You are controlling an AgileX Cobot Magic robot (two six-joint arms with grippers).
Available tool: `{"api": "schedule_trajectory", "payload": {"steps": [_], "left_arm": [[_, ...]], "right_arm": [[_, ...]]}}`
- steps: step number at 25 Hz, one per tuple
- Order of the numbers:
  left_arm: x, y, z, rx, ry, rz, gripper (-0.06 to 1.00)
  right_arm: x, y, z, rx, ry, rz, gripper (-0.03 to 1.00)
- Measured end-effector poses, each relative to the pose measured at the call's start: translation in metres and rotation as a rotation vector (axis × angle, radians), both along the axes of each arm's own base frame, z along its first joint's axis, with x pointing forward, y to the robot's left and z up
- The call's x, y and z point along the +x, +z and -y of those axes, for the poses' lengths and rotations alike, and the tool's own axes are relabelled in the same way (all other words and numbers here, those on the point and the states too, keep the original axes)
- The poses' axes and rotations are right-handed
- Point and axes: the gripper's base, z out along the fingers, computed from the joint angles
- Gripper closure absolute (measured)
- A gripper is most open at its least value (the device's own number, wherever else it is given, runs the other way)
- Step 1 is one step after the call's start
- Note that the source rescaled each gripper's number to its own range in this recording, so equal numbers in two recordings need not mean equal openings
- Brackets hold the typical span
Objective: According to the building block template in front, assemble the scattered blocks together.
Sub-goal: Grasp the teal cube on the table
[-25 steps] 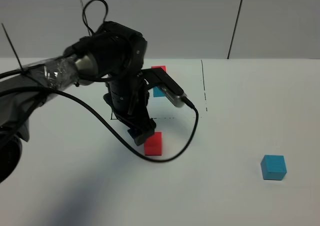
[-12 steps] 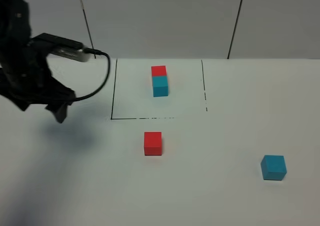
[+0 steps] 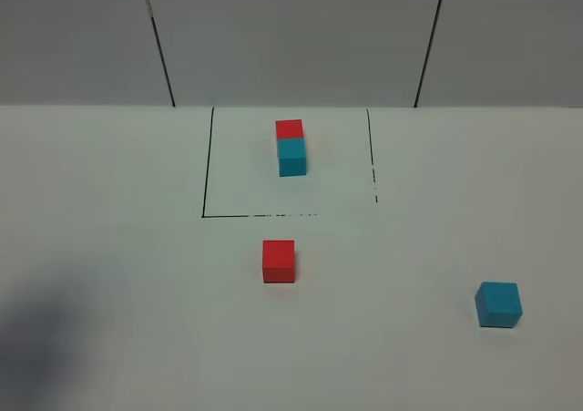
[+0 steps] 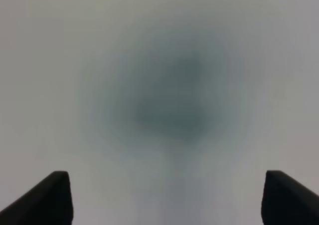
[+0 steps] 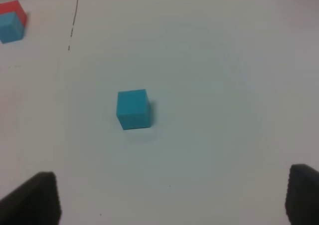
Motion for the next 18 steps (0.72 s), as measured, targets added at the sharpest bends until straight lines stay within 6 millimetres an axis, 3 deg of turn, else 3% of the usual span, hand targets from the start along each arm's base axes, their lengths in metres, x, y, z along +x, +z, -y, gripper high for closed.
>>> {"api": "schedule_trajectory", "payload": {"steps": [5,8,18], "left_arm": [[-0.064,0.000,0.003,-0.037,0.074,0.123,0.27],[-0.091,-0.006,0.005,-0.056,0.083,0.179,0.27],[-0.146,-0.041,0.020,-0.145,-0.032,0.304,0.27]], "right_arm": [[0.000,0.000,0.000,0.000,0.000,0.000,0.16],[0.000,0.000,0.000,0.000,0.000,0.000,0.16],[0.000,0.000,0.000,0.000,0.000,0.000,0.16]]}}
